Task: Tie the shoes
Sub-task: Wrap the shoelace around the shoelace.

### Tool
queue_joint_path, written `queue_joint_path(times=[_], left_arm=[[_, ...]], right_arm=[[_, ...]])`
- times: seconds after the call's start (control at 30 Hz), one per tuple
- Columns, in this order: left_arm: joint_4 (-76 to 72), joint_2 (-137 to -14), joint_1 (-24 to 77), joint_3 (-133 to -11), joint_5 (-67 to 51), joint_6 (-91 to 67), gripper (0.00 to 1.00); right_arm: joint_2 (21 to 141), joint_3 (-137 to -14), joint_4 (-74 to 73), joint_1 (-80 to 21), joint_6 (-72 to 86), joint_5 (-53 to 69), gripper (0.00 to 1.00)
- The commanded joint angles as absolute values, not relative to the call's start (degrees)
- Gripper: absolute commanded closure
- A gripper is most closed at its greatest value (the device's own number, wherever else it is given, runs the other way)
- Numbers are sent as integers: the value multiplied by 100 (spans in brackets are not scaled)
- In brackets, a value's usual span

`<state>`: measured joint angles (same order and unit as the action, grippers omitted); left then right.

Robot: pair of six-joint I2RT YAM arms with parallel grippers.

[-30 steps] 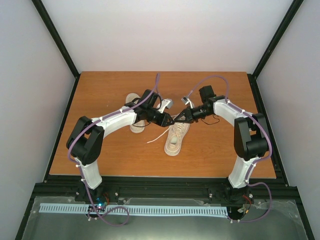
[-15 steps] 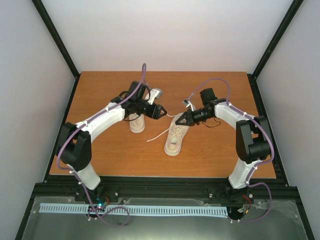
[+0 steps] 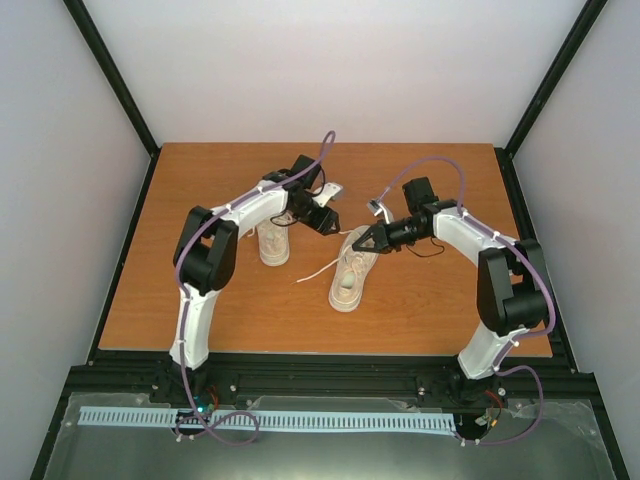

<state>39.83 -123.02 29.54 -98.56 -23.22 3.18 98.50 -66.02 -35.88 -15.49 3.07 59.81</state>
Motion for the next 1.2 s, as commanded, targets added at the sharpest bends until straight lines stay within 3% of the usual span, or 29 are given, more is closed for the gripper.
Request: queue_joint_path(times=[0.0, 0.6, 0.83, 1.17], left_arm=[[4435, -12548, 3072, -10430, -2283, 996, 39], [4534, -13117, 2886, -10953, -2675, 516, 35], [5313, -13723, 2848, -11907, -2710, 196, 35], [4609, -13298, 3006, -11105, -3962, 511, 35]], right_arm=[[9679, -6466, -3426, -1581, 368, 5982, 97], [9486, -6200, -3314, -1577, 456, 6016, 97], [9422, -6146, -3313, -1577, 439, 6012, 97], [9341, -6080, -3290, -1576, 523, 5942, 97]])
